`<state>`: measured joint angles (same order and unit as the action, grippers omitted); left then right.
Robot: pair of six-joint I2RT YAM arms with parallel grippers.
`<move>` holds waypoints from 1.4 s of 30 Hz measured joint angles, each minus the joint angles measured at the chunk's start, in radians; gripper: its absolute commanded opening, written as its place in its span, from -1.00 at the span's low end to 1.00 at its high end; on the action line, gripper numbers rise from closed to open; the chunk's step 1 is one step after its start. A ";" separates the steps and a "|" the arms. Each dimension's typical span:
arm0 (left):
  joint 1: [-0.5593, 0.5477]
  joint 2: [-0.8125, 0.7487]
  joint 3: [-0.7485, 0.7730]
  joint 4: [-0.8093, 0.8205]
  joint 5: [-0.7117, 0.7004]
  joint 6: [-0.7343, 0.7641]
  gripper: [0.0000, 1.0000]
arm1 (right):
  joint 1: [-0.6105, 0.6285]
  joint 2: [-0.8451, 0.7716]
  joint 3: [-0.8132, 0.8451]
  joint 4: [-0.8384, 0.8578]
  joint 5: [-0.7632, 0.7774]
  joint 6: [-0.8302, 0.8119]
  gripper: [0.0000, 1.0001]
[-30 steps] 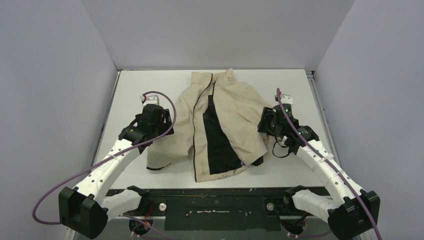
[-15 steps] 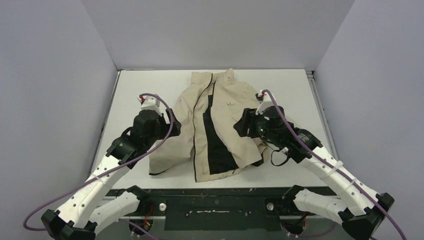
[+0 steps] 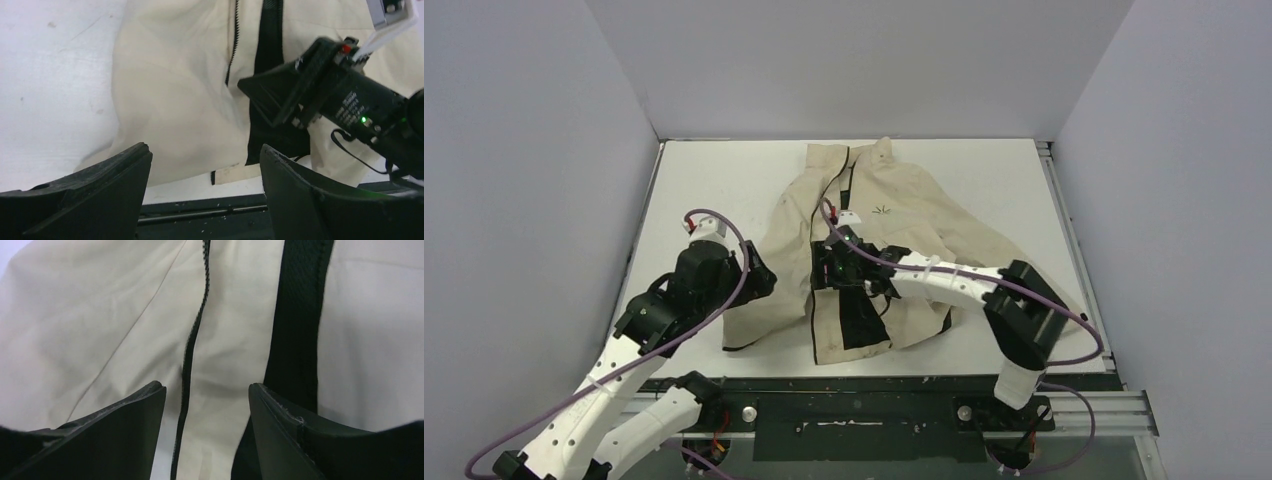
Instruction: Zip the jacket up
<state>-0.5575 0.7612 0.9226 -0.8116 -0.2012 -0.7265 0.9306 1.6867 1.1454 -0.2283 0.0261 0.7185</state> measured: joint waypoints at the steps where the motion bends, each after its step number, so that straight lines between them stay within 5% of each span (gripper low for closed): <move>1: 0.000 -0.005 0.000 -0.032 -0.009 -0.011 0.55 | 0.000 0.051 0.031 0.001 0.015 0.003 0.22; 6: 0.000 -0.054 -0.005 -0.134 -0.053 -0.069 0.58 | 0.000 0.234 0.166 0.022 0.064 0.012 0.09; 14: 0.000 -0.031 -0.071 -0.143 -0.100 -0.105 0.66 | 0.000 0.324 0.261 0.014 0.182 0.003 -0.97; 20: 0.000 0.051 -0.115 -0.101 -0.117 -0.108 0.66 | -0.002 0.305 0.241 0.018 0.219 -0.018 -1.00; 22: 0.000 0.071 -0.131 -0.080 -0.121 -0.108 0.53 | -0.008 0.261 0.183 0.046 0.207 -0.022 -1.00; 28: 0.000 0.148 -0.199 0.043 -0.072 -0.113 -0.66 | -0.068 0.076 0.037 0.095 0.140 -0.021 -1.00; 31: 0.000 0.154 -0.233 0.083 -0.026 -0.114 -1.00 | -0.096 0.013 0.002 0.122 0.118 -0.018 -1.00; 36: 0.014 0.185 -0.181 0.079 -0.029 -0.069 -1.00 | -0.140 -0.058 -0.070 0.154 0.080 -0.004 -1.00; 42: 0.233 0.380 0.192 0.045 -0.161 0.143 -1.00 | -0.180 -0.103 -0.122 0.173 0.025 0.002 -1.00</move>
<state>-0.3241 1.1416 1.1149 -0.7666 -0.3626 -0.5835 0.7506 1.5837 1.0237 -0.0555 0.0513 0.7200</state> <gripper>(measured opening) 0.010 0.044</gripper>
